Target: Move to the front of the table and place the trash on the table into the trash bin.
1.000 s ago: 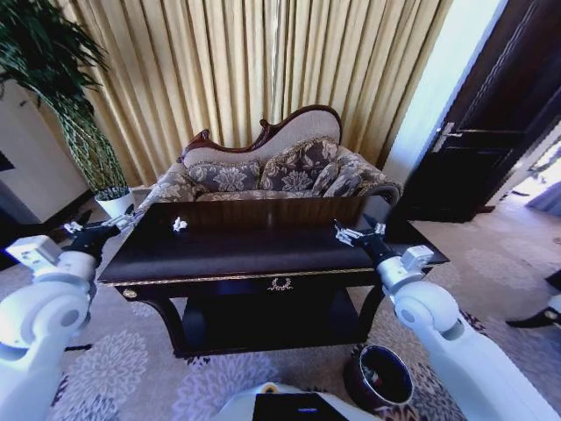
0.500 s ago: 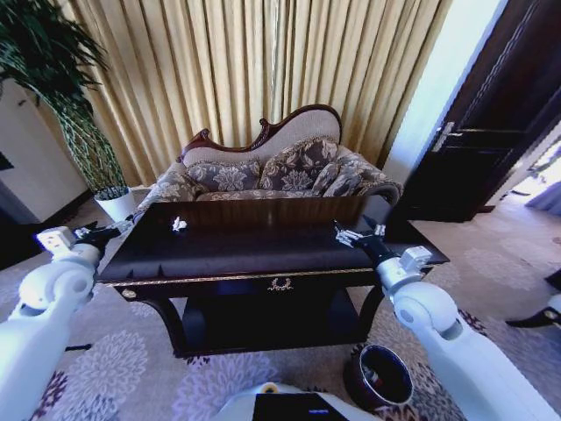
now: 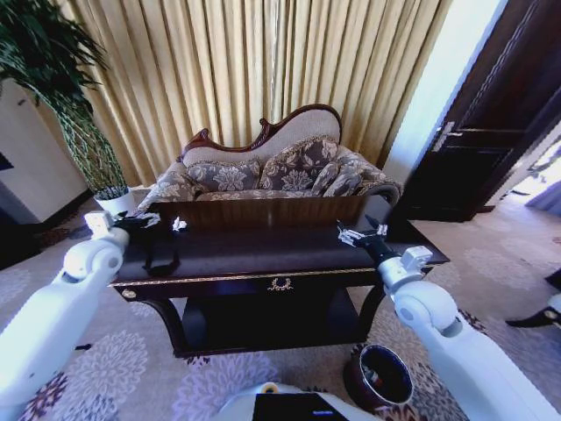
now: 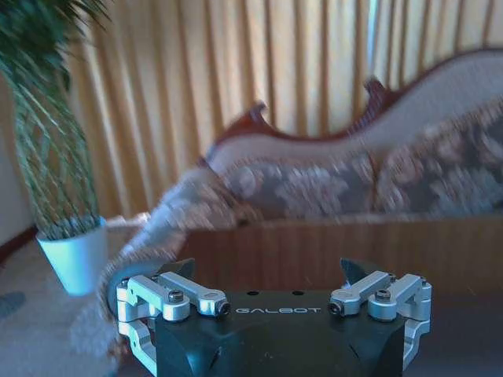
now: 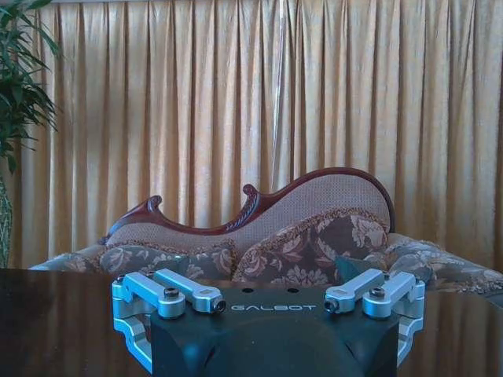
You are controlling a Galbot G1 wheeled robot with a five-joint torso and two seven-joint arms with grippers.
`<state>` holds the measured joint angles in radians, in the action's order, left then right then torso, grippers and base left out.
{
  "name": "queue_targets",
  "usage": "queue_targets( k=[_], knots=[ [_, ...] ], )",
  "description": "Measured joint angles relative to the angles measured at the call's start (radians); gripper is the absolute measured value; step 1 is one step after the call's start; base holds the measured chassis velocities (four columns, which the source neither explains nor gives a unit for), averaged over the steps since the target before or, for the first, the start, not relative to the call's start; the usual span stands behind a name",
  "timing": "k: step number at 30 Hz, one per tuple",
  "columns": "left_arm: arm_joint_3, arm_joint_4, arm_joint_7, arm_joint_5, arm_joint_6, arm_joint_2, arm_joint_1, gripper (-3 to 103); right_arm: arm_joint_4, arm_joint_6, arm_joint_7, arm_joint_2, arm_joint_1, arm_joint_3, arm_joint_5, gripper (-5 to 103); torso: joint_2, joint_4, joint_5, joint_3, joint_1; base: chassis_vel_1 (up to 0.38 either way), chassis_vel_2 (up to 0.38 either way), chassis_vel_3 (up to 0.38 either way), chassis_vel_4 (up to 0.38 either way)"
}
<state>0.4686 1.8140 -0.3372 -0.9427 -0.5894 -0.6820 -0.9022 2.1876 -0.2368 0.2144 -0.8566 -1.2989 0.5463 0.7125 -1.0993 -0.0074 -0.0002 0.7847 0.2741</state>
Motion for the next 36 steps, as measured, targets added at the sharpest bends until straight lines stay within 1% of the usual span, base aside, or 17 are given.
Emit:
queue_targets(
  k=[2, 3, 4, 10, 15, 28, 31, 32, 36],
  knots=[
    [-0.007, 0.007, 0.005, -0.008, -0.035, 0.005, 0.006, 100, -0.006, 0.001, 0.000, 0.000, 0.003, 0.000, -0.001, 100, 0.000, 0.0001, 0.0000, 0.000, 0.000, 0.000, 0.000, 0.000, 0.000],
    [-0.007, 0.007, 0.005, -0.008, -0.035, 0.005, 0.006, 100, -0.006, 0.001, 0.000, 0.000, 0.003, 0.000, -0.001, 100, 0.000, 0.0001, 0.0000, 0.000, 0.000, 0.000, 0.000, 0.000, 0.000],
    [-0.026, 0.003, 0.023, -0.017, -0.069, 0.015, 0.025, 100, -0.018, 0.008, 0.000, 0.000, 0.009, -0.003, -0.004, 100, 0.000, 0.0002, 0.0001, 0.000, 0.000, 0.000, 0.000, 0.000, 0.000],
    [-0.076, -0.028, 0.055, -0.018, -0.123, 0.034, 0.073, 100, -0.037, 0.018, -0.001, -0.007, 0.020, -0.022, -0.020, 100, 0.000, 0.0001, 0.0001, 0.000, 0.000, 0.000, 0.000, 0.000, 0.000],
    [-0.105, -0.055, 0.061, -0.018, -0.127, 0.035, 0.101, 100, -0.048, 0.023, -0.002, -0.010, 0.022, -0.025, -0.026, 100, 0.000, 0.0000, 0.0000, 0.000, 0.000, 0.000, 0.000, 0.000, 0.000],
    [-0.164, -0.103, 0.061, -0.010, -0.118, 0.008, 0.144, 100, -0.056, 0.030, -0.002, -0.009, 0.031, -0.012, -0.024, 100, 0.000, 0.0000, 0.0000, 0.000, 0.000, 0.000, 0.000, 0.000, 0.000],
    [-0.166, -0.106, 0.066, -0.007, -0.113, 0.007, 0.145, 100, -0.056, 0.030, -0.002, -0.009, 0.031, -0.011, -0.024, 100, 0.000, 0.0000, 0.0000, 0.000, 0.000, 0.000, 0.000, 0.000, 0.000],
    [-0.166, -0.101, 0.074, 0.005, -0.101, 0.007, 0.144, 100, -0.056, 0.030, -0.002, -0.007, 0.031, -0.010, -0.023, 100, 0.000, 0.0000, 0.0000, 0.000, 0.000, 0.000, 0.000, 0.000, 0.000],
    [-0.160, -0.064, 0.095, 0.013, -0.096, 0.010, 0.138, 100, -0.056, 0.031, -0.002, -0.005, 0.031, -0.009, -0.023, 100, 0.000, 0.0000, 0.0000, 0.000, 0.000, 0.000, 0.000, 0.000, 0.000]
  ],
)
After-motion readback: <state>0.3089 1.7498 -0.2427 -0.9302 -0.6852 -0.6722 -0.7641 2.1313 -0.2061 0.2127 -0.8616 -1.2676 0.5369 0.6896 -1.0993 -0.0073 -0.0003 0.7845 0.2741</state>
